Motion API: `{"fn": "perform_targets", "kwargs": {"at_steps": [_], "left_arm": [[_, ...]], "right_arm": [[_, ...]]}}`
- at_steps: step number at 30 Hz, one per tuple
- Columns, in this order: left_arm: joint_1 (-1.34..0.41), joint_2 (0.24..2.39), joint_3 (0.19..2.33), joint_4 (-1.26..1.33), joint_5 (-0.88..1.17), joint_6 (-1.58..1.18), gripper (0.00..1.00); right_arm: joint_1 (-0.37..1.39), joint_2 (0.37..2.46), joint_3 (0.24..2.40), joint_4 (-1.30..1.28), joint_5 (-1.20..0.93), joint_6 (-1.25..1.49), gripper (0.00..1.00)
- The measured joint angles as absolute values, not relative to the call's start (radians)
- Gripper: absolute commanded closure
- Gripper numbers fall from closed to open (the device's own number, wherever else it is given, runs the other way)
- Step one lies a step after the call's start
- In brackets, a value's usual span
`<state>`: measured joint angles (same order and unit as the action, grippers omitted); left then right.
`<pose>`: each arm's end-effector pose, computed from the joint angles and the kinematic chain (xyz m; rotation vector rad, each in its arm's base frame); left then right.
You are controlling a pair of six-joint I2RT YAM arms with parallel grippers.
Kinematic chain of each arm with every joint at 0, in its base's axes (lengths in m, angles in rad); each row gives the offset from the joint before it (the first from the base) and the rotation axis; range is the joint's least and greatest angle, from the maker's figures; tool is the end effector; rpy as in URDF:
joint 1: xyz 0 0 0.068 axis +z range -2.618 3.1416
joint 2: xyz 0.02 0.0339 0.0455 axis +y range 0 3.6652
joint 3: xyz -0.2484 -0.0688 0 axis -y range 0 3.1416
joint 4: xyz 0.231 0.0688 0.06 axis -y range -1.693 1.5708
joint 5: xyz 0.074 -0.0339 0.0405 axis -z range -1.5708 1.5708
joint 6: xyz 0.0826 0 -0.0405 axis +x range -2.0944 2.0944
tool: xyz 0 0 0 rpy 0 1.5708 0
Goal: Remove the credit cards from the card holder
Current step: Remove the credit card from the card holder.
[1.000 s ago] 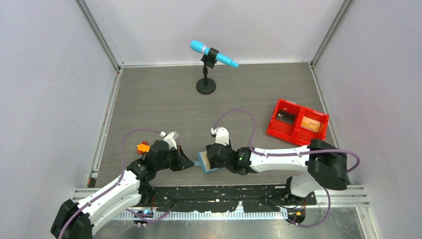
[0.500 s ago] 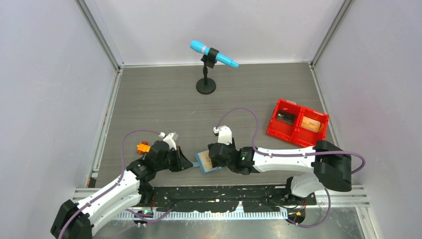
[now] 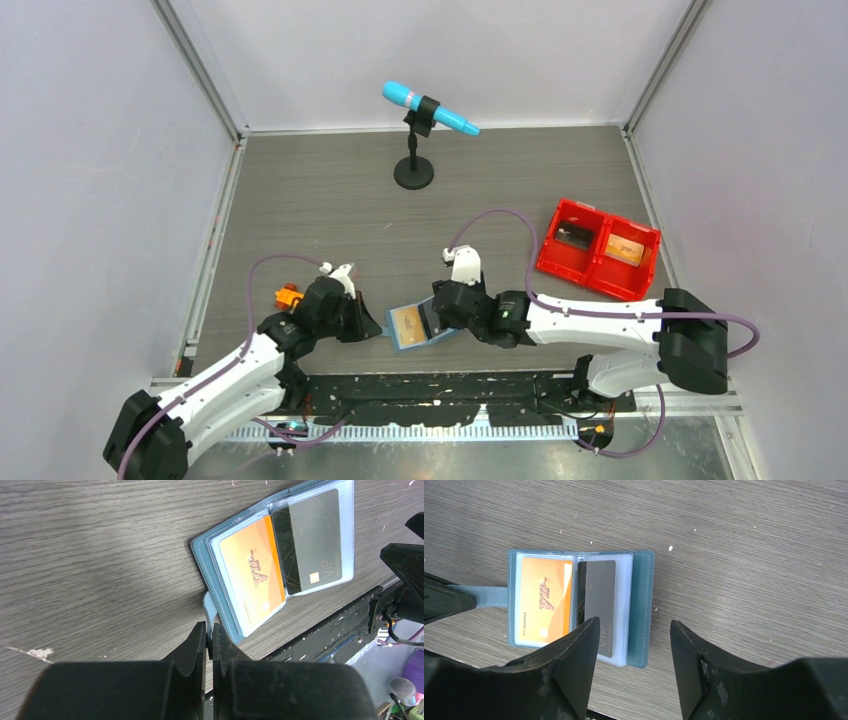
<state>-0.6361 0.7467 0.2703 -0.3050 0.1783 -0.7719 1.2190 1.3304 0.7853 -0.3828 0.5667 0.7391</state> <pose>0.1367 -0.1191 0.1202 -0.0773 2.5186 -0.8505 0.1366 0.2435 0.1713 -0.3323 2.3030 0.2639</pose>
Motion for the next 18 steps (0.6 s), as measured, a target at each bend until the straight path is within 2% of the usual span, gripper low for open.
{"fn": "perform_targets", "kwargs": {"at_steps": [8,18], "left_arm": [[-0.636,0.775,0.298,-0.309,0.176,-0.757,0.98],[-0.636,0.781,0.333,-0.320,0.176,-0.752,0.95]], "right_arm": [[1.214,1.298,0.785,-0.345,0.482,0.696,0.48],[1.190,1.351,0.784,-0.207,0.321,0.656,0.52]]}}
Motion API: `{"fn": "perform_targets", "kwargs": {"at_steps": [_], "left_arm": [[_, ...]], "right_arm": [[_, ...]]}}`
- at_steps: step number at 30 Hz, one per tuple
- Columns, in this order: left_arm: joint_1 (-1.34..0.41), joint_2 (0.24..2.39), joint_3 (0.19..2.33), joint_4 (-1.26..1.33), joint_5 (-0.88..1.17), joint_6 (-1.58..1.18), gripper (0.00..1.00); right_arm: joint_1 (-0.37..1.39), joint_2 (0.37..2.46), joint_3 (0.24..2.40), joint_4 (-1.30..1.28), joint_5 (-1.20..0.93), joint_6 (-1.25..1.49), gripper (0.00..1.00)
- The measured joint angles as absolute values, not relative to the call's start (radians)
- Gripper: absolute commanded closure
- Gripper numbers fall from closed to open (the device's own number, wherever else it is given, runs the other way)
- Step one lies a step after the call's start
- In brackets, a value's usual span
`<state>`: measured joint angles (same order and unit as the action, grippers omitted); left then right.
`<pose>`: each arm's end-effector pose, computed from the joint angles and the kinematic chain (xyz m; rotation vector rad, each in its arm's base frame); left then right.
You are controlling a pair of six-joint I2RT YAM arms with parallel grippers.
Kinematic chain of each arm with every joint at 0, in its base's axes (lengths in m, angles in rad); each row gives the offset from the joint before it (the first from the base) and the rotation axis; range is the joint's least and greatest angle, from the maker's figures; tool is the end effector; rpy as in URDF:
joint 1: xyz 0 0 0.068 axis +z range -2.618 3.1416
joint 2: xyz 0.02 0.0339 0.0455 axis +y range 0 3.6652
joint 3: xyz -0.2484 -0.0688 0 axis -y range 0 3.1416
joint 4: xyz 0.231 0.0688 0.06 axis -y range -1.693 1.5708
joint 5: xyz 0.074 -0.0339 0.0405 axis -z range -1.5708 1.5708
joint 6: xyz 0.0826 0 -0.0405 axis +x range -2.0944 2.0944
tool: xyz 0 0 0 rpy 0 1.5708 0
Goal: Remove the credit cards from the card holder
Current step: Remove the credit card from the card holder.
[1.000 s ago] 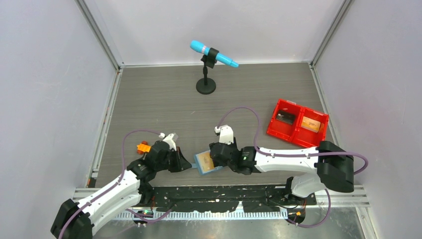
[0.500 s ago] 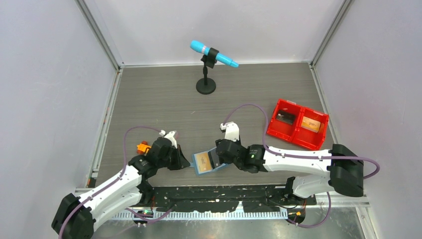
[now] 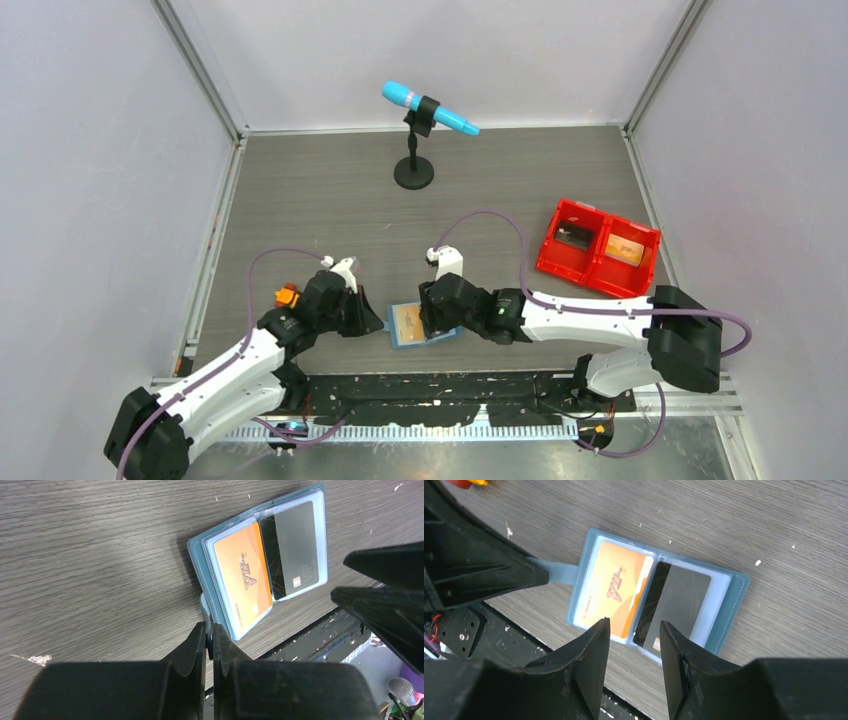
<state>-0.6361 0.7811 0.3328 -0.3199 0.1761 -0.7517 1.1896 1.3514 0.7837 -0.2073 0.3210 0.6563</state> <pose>0.1438 -0.1242 0.1344 -0.0509 2.5013 -0.8481 0.1365 0.2705 0.1757 -0.4668 2.3181 0.5602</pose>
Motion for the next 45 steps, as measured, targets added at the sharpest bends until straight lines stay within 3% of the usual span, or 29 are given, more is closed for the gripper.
{"fn": "perform_targets", "kwargs": {"at_steps": [6,15,21,29,45], "left_arm": [[-0.636,0.799,0.340,-0.330,0.176,-0.752,0.92],[-0.636,0.825,0.379,-0.370,0.163,-0.752,0.70],[-0.636,0.822,0.460,-0.402,0.159,-0.756,0.64],[-0.636,0.860,0.488,-0.316,0.241,-0.791,0.63],[-0.666,1.184,0.368,0.159,0.322,-0.892,0.62]], "right_arm": [[1.092,1.372,0.702,-0.088,0.231,0.657,0.57],[1.045,1.409,0.580,0.017,0.169,0.664,0.64],[1.045,1.405,0.560,0.054,0.170,0.672,0.65],[1.045,1.385,0.538,0.065,0.169,0.683,0.66],[1.044,1.367,0.487,0.143,0.146,0.711,0.69]]}}
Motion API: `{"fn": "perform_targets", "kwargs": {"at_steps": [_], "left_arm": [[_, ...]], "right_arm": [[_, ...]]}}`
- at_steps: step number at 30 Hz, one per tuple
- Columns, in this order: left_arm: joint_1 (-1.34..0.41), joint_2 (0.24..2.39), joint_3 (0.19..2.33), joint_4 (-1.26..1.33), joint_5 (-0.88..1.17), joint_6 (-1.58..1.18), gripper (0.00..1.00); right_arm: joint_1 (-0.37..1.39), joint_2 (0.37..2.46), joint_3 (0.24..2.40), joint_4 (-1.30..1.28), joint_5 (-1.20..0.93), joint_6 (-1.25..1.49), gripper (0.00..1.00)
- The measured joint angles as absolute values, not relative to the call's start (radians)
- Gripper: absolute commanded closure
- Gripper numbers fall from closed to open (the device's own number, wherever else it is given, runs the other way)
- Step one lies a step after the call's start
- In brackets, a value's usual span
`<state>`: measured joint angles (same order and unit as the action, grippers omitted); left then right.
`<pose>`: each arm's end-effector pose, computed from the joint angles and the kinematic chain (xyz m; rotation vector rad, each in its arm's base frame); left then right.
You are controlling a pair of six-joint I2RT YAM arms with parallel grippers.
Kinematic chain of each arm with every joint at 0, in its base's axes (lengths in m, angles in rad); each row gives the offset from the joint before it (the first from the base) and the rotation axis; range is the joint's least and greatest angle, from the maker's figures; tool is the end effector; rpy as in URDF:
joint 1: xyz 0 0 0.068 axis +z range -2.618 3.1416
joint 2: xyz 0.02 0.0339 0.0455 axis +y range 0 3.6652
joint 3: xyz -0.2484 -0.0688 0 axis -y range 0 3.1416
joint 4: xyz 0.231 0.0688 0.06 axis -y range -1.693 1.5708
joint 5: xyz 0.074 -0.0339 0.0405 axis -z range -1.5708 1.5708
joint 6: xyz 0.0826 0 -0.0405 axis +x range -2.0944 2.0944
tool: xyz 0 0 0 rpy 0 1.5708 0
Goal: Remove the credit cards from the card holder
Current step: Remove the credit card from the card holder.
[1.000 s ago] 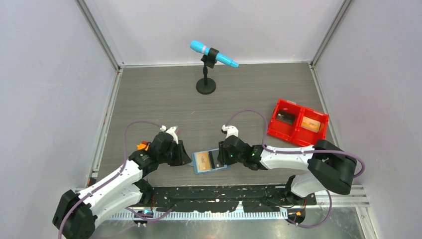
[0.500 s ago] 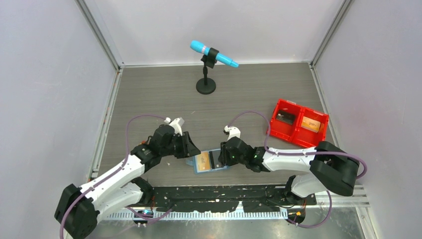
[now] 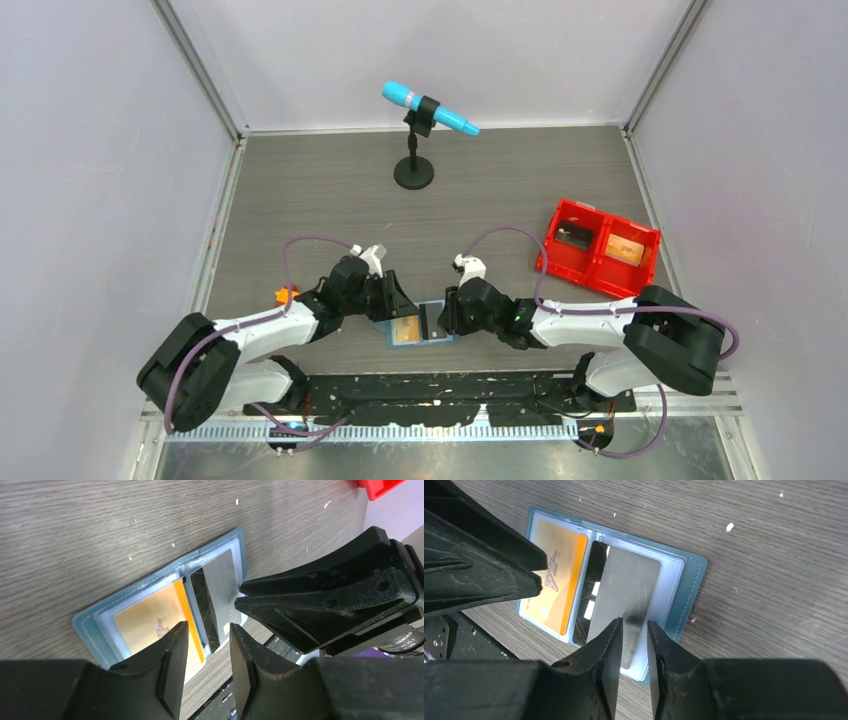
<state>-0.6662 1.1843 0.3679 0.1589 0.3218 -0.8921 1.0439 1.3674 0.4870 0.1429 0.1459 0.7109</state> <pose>0.1795 -0.1743 0.1232 -0.0825 2.4715 -1.1356 0.1504 0.2346 0.1122 -0.3225 2.3894 0.7077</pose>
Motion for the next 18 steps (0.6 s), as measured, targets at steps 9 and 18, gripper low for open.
{"fn": "perform_targets", "kwargs": {"at_steps": [9,18], "left_arm": [[-0.693,1.293,0.361,0.289,0.322,-0.913,0.62],[-0.712,1.328,0.343,0.355,0.321,-0.937,0.62]], "right_arm": [[1.044,1.367,0.468,0.178,0.143,0.729,0.70],[1.043,1.365,0.459,0.192,0.143,0.741,0.71]]}}
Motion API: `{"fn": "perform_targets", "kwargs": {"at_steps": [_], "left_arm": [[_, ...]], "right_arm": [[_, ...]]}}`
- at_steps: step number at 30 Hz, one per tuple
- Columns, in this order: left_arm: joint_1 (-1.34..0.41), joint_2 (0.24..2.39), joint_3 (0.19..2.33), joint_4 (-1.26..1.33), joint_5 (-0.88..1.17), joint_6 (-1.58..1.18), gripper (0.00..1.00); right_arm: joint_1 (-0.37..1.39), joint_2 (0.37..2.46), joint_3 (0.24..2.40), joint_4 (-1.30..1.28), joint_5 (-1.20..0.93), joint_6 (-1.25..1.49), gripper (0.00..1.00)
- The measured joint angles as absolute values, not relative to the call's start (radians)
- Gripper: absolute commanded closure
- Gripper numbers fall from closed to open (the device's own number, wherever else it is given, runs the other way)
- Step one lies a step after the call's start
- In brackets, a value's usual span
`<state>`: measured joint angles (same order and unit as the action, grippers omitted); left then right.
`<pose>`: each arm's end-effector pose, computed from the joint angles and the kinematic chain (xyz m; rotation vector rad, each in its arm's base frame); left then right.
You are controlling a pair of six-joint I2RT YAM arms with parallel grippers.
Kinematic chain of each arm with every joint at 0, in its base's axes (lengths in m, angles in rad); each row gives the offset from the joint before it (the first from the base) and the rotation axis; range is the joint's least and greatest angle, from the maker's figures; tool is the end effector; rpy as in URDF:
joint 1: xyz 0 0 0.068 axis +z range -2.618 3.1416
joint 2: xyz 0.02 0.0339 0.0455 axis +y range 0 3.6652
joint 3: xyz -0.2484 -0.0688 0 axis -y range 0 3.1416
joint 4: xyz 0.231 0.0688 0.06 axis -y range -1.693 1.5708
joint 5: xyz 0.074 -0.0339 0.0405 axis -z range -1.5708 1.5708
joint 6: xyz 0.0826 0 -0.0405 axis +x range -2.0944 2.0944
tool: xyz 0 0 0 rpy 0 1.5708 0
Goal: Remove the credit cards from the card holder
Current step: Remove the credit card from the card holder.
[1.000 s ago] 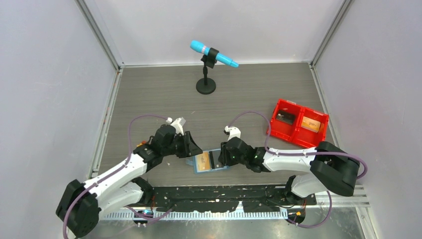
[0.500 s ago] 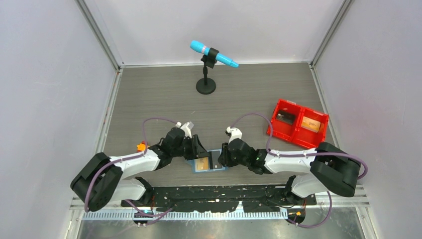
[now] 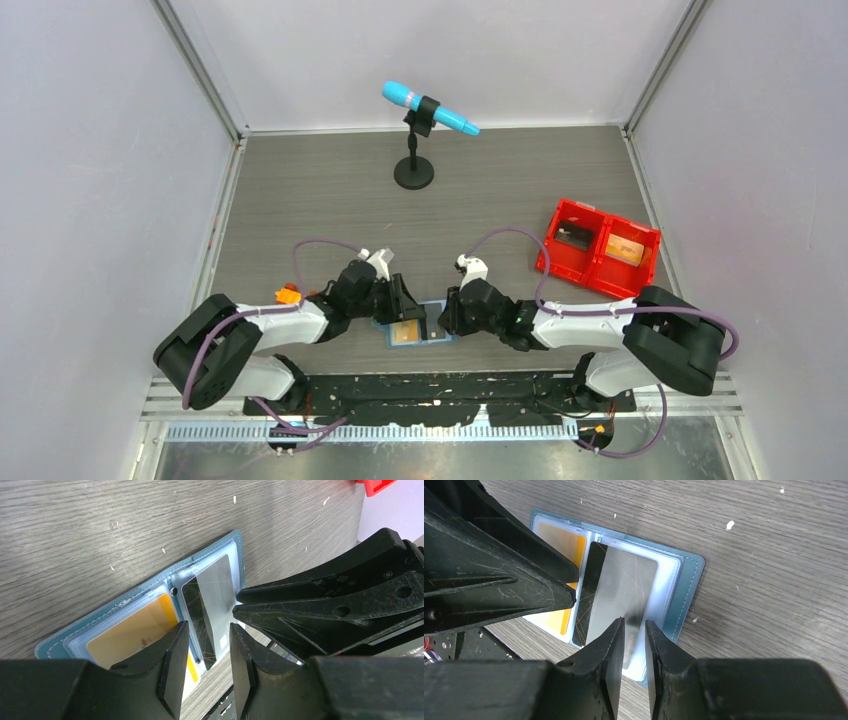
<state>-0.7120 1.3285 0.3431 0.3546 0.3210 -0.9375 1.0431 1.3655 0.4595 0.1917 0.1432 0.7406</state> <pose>0.1806 -0.1903 0.1054 -0.0758 2.4690 -1.1889 0.1495 0.2332 0.1099 -0.2834 2.3802 0.7432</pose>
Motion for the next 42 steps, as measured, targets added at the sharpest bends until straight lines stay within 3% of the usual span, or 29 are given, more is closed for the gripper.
{"fn": "perform_targets", "kwargs": {"at_steps": [31,36,42], "left_arm": [[-0.752,1.385,0.347,0.394,0.279,-0.984,0.64],[-0.759,1.383,0.352,0.382,0.271,-0.985,0.69],[-0.759,1.401,0.352,0.391,0.273,-0.997,0.83]], "right_arm": [[1.043,1.364,0.448,0.209,0.143,0.748,0.73],[1.043,1.361,0.446,0.208,0.143,0.751,0.74],[1.043,1.356,0.442,0.207,0.143,0.753,0.74]]}}
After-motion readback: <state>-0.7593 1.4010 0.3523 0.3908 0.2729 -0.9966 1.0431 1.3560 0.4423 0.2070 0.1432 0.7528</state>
